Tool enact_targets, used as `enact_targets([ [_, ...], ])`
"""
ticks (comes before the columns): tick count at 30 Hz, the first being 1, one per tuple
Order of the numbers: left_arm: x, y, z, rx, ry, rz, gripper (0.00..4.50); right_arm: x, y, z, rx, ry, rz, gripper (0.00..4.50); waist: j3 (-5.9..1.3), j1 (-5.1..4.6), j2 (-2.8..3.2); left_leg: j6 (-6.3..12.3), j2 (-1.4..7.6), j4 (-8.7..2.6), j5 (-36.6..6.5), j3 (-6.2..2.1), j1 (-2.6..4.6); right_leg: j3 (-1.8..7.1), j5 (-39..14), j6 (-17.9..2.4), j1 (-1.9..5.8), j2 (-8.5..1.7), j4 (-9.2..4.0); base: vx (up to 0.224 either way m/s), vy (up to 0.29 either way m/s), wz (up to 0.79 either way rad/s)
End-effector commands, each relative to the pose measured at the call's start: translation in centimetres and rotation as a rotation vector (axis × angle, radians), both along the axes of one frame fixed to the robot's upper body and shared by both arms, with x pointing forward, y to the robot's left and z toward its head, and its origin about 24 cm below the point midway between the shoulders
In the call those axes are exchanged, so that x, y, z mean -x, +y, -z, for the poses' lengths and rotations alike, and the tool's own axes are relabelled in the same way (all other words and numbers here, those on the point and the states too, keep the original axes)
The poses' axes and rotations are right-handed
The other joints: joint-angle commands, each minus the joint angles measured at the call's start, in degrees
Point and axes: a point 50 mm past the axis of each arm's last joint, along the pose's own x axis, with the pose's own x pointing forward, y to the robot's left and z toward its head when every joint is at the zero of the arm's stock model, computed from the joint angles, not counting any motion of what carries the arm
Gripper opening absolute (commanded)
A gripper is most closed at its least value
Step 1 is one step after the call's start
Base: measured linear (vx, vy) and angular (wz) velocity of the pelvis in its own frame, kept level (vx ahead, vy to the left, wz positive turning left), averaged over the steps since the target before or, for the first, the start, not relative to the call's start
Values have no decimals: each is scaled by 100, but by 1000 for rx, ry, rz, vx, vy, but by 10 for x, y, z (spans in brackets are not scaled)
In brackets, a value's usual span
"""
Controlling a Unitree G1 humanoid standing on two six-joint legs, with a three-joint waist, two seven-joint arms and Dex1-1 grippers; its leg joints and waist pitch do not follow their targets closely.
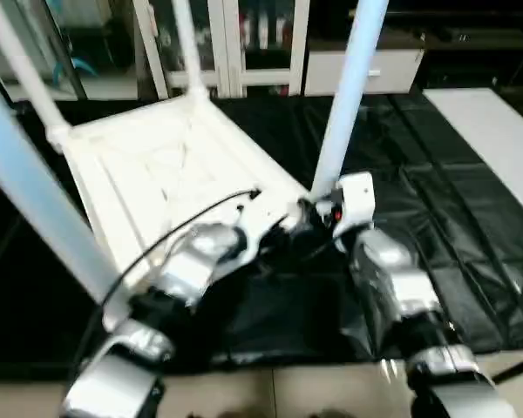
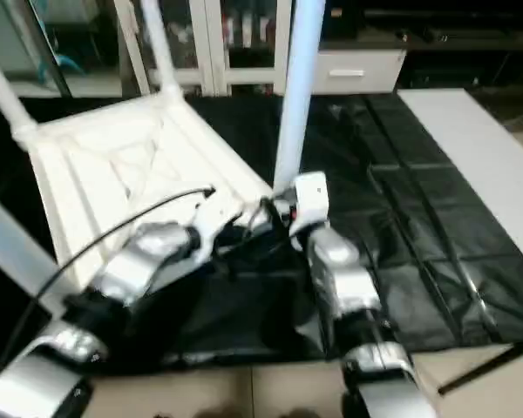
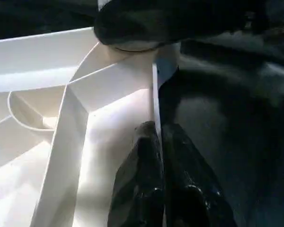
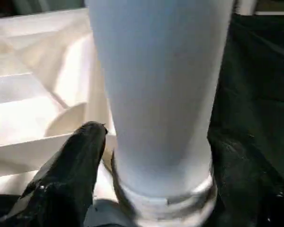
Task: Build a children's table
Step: Rotate leg to tighten
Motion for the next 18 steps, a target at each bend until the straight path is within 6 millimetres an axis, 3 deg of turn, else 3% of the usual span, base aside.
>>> enact_targets([
  [1, 14, -4, 7, 5, 57, 137, 0, 4, 5, -14, -10, -40, -133, 387, -348, 37, -40, 468, 287, -492, -967, -136, 67, 175, -660, -1592, 271, -262, -394, 0, 0, 0],
  [3, 22, 1, 6, 24, 69, 225, 0, 12, -1, -17, 24, -42, -225, 415, -370, 61, -24, 568, 292, -464, -700, -127, 70, 176, -218, -1654, 276, -257, -340, 0, 0, 0],
  [6, 32, 9, 4, 44, 104, 329, 0, 28, -12, -20, 65, -18, -389, 434, -356, 127, -22, 658, 302, -468, -637, -115, 81, 181, -123, -1683, 272, -261, -334, 0, 0, 0],
  [12, 41, 22, 0, 37, 145, 422, 0, 63, -32, -21, 169, 68, -673, 434, -313, 279, -24, 413, 337, -517, -1092, -106, 135, 210, -697, -1536, 243, -276, -394, 0, 0, 0],
  [13, 42, 23, 0, 38, 147, 432, 0, 66, -34, -21, 177, 81, -694, 434, -309, 261, -35, 400, 328, -524, -1095, -113, 108, 210, -721, -1529, 253, -272, -388, 0, 0, 0],
  [18, 44, 27, -3, 44, 150, 449, 0, 78, -45, -18, 218, 133, -761, 434, -312, 282, -52, 330, 327, -520, -1105, -114, 112, 219, -852, -1482, 233, -283, -403, 0, 0, 0],
])
